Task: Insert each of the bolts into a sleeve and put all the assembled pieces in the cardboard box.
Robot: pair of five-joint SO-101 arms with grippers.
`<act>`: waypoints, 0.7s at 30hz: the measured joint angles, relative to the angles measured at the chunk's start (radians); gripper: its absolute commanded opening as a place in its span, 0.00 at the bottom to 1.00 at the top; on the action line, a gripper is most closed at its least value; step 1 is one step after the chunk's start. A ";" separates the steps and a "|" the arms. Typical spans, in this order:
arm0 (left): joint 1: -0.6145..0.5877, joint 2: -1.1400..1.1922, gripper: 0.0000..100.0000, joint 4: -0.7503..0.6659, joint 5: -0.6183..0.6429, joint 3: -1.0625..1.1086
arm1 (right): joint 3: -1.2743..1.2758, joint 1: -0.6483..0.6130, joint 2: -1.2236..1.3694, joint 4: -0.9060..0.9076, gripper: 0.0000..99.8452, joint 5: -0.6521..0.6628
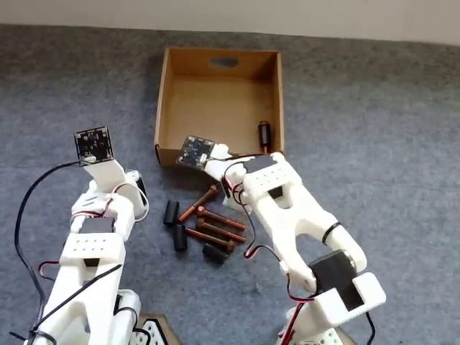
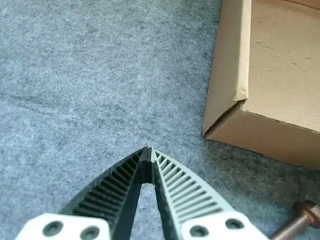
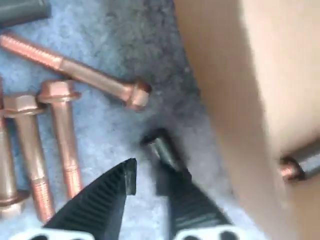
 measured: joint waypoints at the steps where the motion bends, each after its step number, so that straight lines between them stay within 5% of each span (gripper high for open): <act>1: 0.000 0.000 0.01 0.000 0.000 0.000 | 0.002 -0.008 0.011 0.026 0.02 0.000; 10: 0.000 0.000 0.01 0.000 0.000 0.000 | 0.005 -0.005 -0.054 0.152 0.03 0.002; 16: 0.000 0.000 0.01 0.000 0.000 0.000 | 0.003 -0.006 -0.141 0.150 0.27 -0.084; 21: 0.000 0.000 0.01 0.000 0.002 0.000 | 0.003 -0.006 -0.143 0.100 0.25 -0.091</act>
